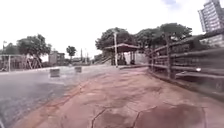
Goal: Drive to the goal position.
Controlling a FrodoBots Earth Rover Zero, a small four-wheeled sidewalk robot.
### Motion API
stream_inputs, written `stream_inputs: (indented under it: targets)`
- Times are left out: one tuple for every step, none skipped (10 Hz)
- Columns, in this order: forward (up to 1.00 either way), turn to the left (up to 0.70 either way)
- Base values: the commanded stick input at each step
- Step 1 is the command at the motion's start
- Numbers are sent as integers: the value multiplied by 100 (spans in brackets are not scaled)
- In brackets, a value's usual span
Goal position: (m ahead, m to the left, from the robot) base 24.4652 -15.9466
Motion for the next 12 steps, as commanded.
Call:
stream_inputs:
  targets:
    - [100, -1]
    - [100, 0]
    - [100, 0]
    - [100, 0]
    - [100, 0]
    - [100, 0]
    - [100, 0]
    - [100, 0]
    - [100, 0]
    - [100, 0]
    - [100, 0]
    - [100, 0]
